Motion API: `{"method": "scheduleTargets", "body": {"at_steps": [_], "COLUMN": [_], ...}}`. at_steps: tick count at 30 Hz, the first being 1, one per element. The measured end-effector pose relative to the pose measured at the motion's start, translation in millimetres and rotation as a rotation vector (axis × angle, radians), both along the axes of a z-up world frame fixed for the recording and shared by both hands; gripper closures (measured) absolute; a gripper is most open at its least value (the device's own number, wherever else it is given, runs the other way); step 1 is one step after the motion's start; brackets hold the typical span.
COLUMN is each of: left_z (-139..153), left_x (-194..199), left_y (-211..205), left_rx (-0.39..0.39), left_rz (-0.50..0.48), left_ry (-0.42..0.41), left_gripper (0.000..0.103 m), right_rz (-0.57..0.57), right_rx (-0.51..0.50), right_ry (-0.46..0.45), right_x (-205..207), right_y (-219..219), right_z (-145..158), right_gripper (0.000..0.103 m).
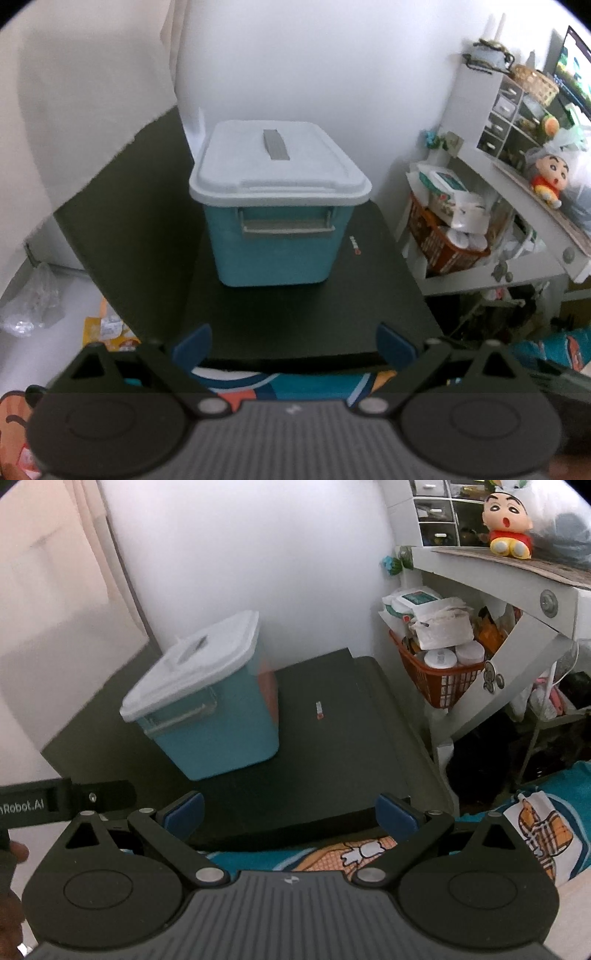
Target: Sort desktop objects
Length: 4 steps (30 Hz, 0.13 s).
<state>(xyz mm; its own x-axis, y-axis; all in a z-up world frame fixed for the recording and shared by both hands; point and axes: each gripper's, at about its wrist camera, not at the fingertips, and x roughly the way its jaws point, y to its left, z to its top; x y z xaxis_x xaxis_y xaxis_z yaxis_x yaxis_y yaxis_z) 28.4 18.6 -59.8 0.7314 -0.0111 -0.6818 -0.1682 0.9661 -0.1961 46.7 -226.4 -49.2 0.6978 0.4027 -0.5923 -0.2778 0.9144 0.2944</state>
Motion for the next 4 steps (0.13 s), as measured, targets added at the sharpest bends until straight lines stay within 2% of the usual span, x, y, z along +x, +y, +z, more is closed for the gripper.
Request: {"method": "scheduleTargets", "body": {"at_steps": [4], "left_z": [-9.7], "left_x": [3.4], "left_y": [6.8], "left_rx": [-0.014], "left_rz": [0.0], "left_ry": [0.015], "left_gripper": [0.005], "right_rz": [0.019], "right_rx": [-0.059], "right_ry": [0.001], "right_x": [0.3], "right_y": [9.1], "right_z": [-3.9], "right_gripper": [0.002]}}
